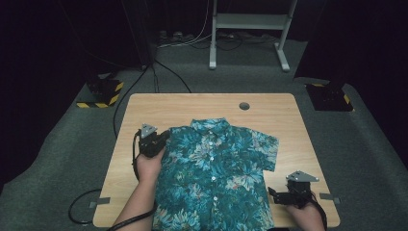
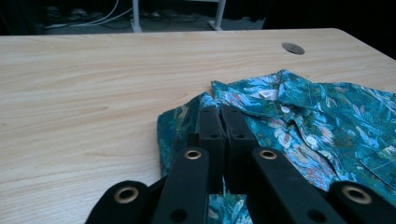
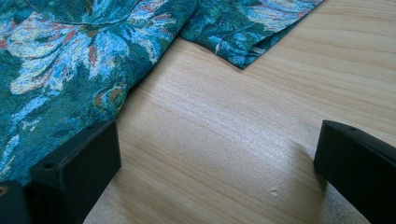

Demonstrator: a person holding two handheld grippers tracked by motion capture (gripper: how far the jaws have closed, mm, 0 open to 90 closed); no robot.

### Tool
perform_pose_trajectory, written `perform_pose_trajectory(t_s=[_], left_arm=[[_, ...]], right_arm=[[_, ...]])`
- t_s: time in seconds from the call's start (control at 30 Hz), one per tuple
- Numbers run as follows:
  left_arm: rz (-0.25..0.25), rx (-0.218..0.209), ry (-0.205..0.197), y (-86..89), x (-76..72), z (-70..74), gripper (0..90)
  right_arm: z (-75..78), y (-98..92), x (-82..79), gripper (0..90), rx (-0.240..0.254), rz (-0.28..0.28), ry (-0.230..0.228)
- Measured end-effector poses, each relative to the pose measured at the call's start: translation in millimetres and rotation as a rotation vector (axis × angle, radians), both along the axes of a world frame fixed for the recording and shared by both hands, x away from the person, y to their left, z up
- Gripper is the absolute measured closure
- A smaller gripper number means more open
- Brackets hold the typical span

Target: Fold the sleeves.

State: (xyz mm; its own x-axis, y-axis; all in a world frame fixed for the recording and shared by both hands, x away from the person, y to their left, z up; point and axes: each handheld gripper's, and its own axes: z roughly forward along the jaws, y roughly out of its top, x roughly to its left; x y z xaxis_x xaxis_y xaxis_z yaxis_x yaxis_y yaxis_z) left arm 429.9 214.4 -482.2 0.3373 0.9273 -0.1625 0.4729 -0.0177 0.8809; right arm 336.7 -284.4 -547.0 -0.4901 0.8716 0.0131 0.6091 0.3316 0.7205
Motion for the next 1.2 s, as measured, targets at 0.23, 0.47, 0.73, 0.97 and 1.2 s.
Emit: perform_pose_trajectory(t_s=[0.23,0.47,0.73,0.97,1.2], left_arm=[[-0.015,0.010,0.018,-12.5,3.6,-7.7,88.4],[-0.028,0.025,0.028,-30.0,7.2,-17.3,88.4],[-0.029,0.036,0.047,-40.1,10.7,-25.8,88.3],[-0.024,0.048,0.067,-48.7,15.5,-32.4,88.3],[-0.030,0.065,0.092,-65.3,19.5,-42.0,88.2]], right_arm=[[-0.1,0.1,0.0,0.2,-0.002,0.001,-0.001],[-0.1,0.2,-0.1,0.2,-0.002,0.003,-0.001],[-0.1,0.1,-0.1,0.2,-0.001,0.004,-0.001],[0.0,0.1,-0.2,0.2,-0.001,0.003,0.000],[-0.1,0.1,-0.1,0.2,0.001,0.003,0.000]])
